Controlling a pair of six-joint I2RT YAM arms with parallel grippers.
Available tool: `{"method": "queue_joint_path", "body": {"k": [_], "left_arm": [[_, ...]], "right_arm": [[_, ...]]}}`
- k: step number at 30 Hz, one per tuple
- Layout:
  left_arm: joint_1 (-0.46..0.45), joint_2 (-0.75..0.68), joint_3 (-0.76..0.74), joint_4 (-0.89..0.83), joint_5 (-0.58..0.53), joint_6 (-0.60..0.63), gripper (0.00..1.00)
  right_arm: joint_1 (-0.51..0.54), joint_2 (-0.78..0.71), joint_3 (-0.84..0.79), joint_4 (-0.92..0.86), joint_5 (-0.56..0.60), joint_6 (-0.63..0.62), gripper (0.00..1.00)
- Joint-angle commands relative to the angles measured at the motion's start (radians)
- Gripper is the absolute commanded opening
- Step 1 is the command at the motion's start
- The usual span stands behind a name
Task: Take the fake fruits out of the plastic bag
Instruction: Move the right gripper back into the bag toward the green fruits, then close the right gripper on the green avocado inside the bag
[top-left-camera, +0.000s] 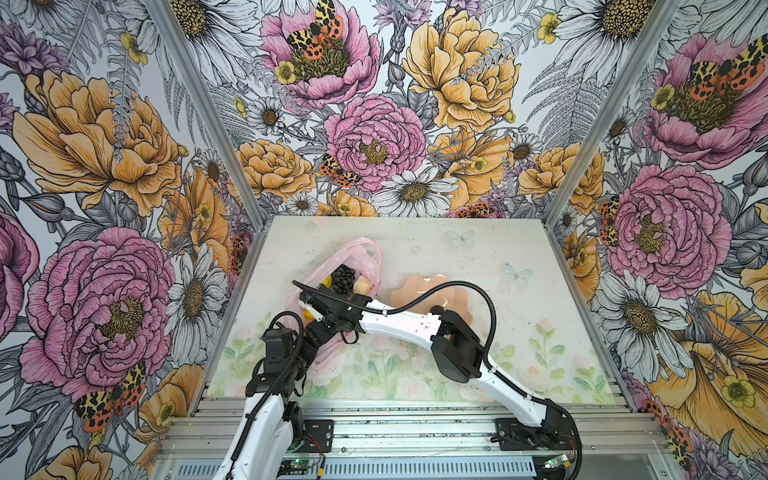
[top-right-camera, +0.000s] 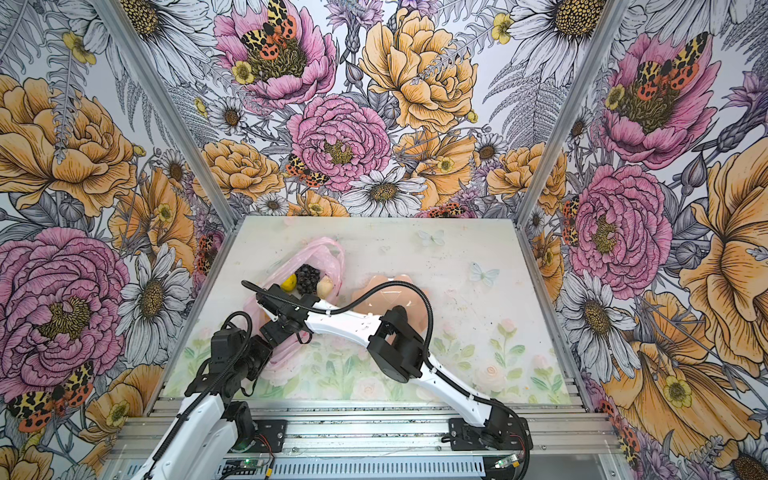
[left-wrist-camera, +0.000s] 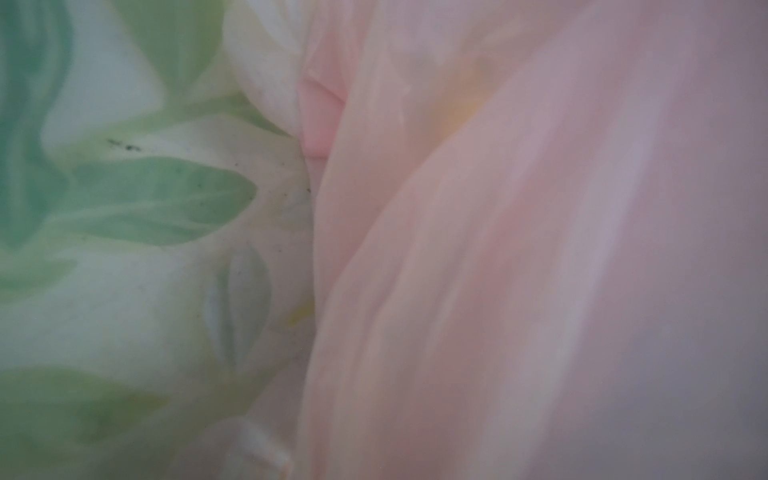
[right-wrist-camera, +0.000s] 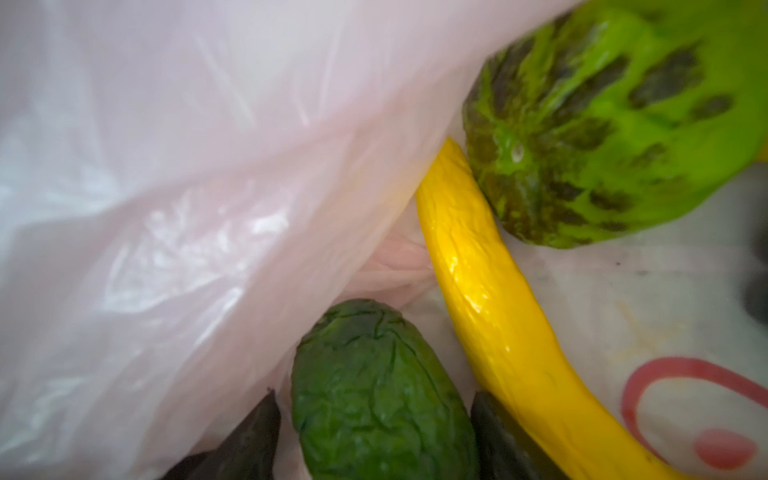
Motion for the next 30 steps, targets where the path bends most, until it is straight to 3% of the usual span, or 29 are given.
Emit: {"method": "queue_joint_path", "body": {"k": [1, 7, 17, 30], "left_arm": [[0.011, -0.011, -0.019, -0.013, 0.007, -0.008, 0.00], [0.011, -0.011, -0.019, -0.011, 0.005, -0.008, 0.00], [0.010, -0.014, -0.021, -0.010, 0.007, -0.008, 0.00], [0.007, -0.013, -0.025, -0.001, 0.013, -0.005, 0.00]], "right_arm": [[-0.002, 0.041, 0.032, -0.006, 0.022, -0.005, 0.72], [-0.014, 0.000, 0.033, -0.005, 0.022, 0.010, 0.62], [-0.037, -0.072, 0.032, -0.005, 0.012, 0.036, 0.54], [-0.066, -0.149, 0.014, -0.004, 0.010, 0.062, 0.53]]}}
